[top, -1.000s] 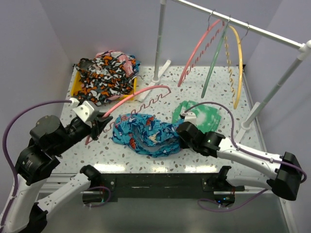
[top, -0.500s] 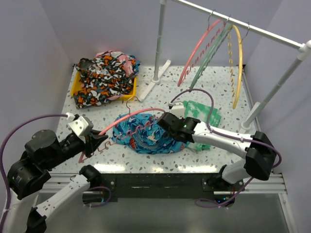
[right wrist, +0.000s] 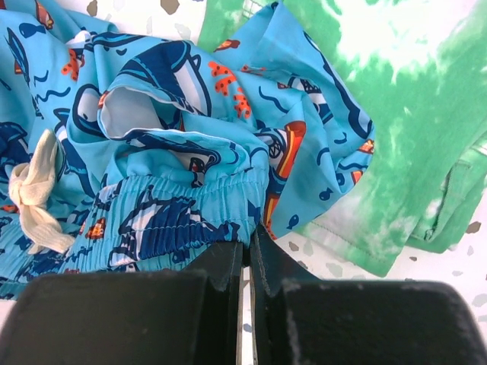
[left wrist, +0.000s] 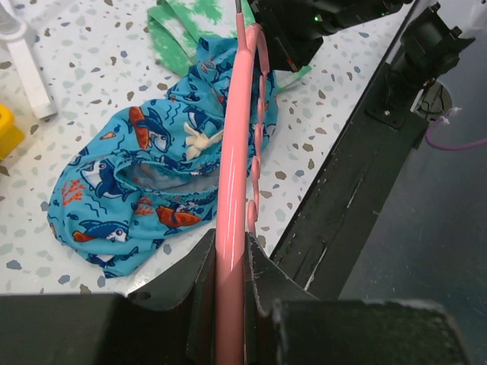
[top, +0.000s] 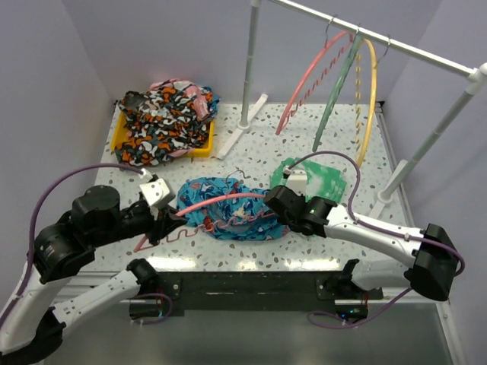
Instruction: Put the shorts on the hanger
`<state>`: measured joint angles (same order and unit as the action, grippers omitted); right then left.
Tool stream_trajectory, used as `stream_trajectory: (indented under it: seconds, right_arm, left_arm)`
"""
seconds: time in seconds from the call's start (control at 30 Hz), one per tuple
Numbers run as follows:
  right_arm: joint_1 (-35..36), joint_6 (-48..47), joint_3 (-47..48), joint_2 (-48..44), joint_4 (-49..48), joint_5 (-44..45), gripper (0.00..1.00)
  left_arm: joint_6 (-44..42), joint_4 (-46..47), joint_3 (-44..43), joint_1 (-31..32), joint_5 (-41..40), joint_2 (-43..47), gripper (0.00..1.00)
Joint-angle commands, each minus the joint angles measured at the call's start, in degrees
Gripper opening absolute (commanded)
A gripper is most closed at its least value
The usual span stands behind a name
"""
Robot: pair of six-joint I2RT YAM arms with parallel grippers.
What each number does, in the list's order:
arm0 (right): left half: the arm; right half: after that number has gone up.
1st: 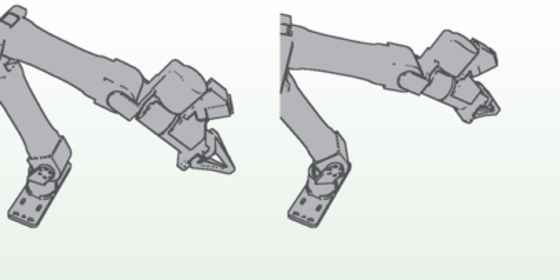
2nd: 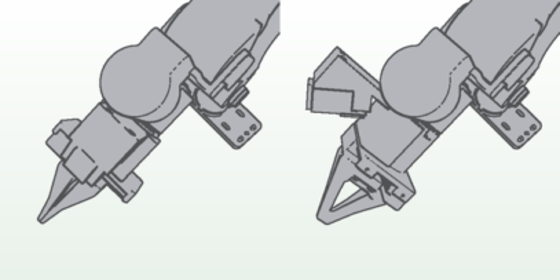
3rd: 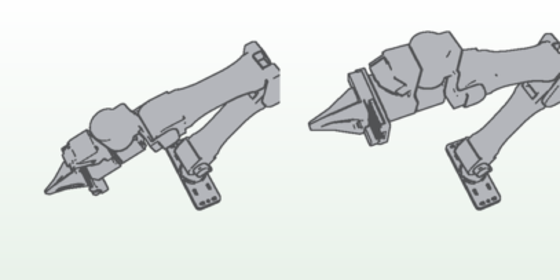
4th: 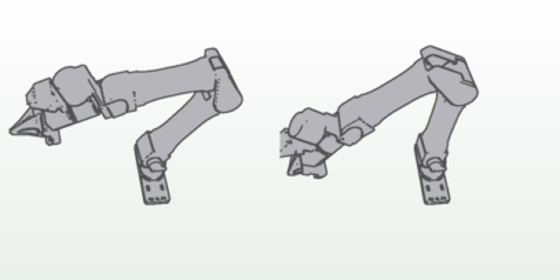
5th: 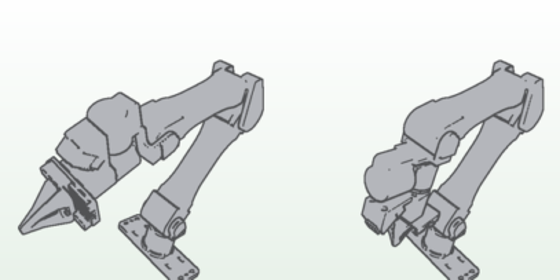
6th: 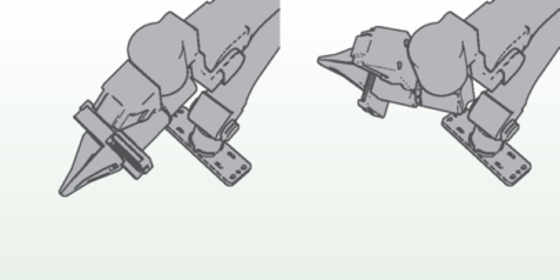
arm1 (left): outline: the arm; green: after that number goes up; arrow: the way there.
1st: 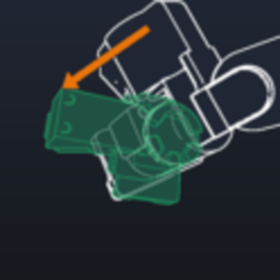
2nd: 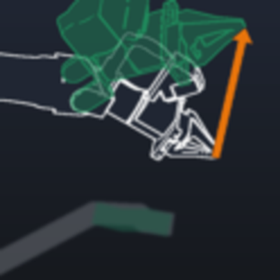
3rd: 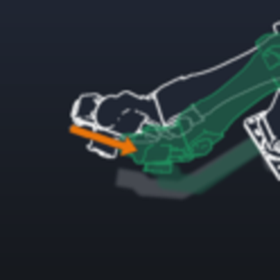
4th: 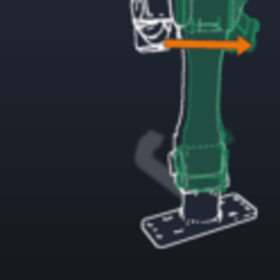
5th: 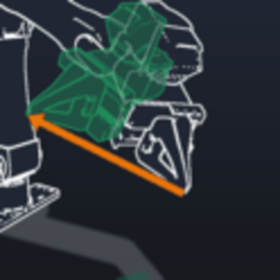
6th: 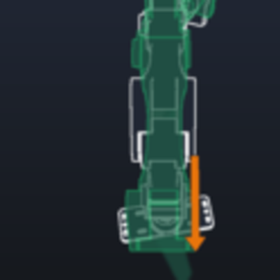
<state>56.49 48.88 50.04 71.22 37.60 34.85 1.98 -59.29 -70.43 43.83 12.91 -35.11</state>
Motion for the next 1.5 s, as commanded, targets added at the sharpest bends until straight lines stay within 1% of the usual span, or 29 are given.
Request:
stream_trajectory:
  seconds: [0.0, 0.1, 0.23, 0.33, 0.4, 0.47, 0.53, 0.67, 0.77, 0.8, 0.93, 1.03, 1.07, 1.13, 1.17, 1.23, 1.3, 1.47]
  right_arm:
    - [-0.2, 3.9, -2.0, -3.3, -2.3, 0.8, 0.0]
    - [-0.3, 4.6, -2.6, -4.2, -1.9, 0.8, 0.0]
    - [-0.3, 4.3, -1.4, -3.9, -1.0, 0.0, 0.0]
    - [-0.3, 3.1, -0.6, -4.3, -1.3, -2.8, 0.0]
    - [-0.2, 2.2, 0.0, -5.0, -1.7, -5.3, 0.0]
    - [-0.1, 1.5, 0.1, -5.5, -1.6, -6.0, 0.0]
    - [-0.2, 1.3, 0.2, -5.7, -0.6, -5.9, 0.0]
    - [-0.1, 0.1, 1.7, -5.0, -0.8, -7.2, 0.0]
    - [0.8, -1.0, 5.5, -3.3, -0.3, -6.5, 0.0]
    - [0.9, -1.4, 7.9, -2.6, 0.5, -6.1, 0.0]
    - [1.1, -1.3, 13.0, 0.2, 4.3, -3.5, 0.0]
    - [1.2, -1.6, 13.8, -0.5, 4.0, -3.5, 0.0]
    - [1.2, -1.7, 14.2, -0.9, 3.8, -3.7, 0.0]
    - [1.5, -1.3, 14.6, -1.1, 4.6, -4.2, 0.0]
    - [1.5, -1.2, 14.6, -1.3, 4.8, -4.4, 0.0]
    - [1.5, 0.2, 13.2, -1.9, 5.1, -4.4, 0.0]
    - [1.5, 2.2, 10.5, -3.0, 4.5, -4.7, 0.0]
    - [1.5, 6.1, 1.9, -6.0, -0.3, -7.3, 0.0]
  left_arm:
    - [0.7, 1.4, -2.3, 3.4, -1.0, -2.7, 0.0]
    - [0.5, 1.0, -2.9, 5.3, -2.4, -4.2, 0.0]
    - [0.4, 1.5, -3.3, 5.6, -6.4, -6.0, 0.0]
    - [0.0, 2.6, -3.7, 5.6, -8.2, -7.7, 0.0]
    - [-0.7, 3.1, -4.4, 5.6, -10.7, -8.3, 0.0]
    - [-1.2, 3.5, -5.4, 5.6, -11.4, -8.4, 0.0]
    - [-1.4, 3.7, -5.8, 5.7, -11.3, -8.2, 0.0]
    - [-1.3, 5.9, -2.2, 5.6, -6.8, -7.9, 0.0]
    - [-0.8, 5.8, -1.2, 5.6, -3.6, -8.1, 0.0]
    - [-0.8, 5.7, -1.4, 5.6, -3.3, -8.0, 0.0]
    - [-0.8, 5.4, -2.0, 5.6, -2.5, -6.5, 0.0]
    - [-0.3, 7.7, -0.9, 5.6, -4.8, -5.1, 0.0]
    - [-0.3, 8.5, -0.7, 5.6, -7.3, -4.4, 0.0]
    - [-0.9, 10.2, 0.3, 5.6, -8.0, -4.0, 0.0]
    - [-1.0, 11.0, 0.6, 5.6, -8.4, -3.6, 0.0]
    - [-1.4, 13.5, 2.4, 5.6, -6.8, -3.2, 0.0]
    - [-1.7, 15.2, 4.1, 5.6, -3.9, -3.0, 0.0]
    - [-4.3, 16.9, 6.5, 5.6, -1.1, -3.8, 0.0]
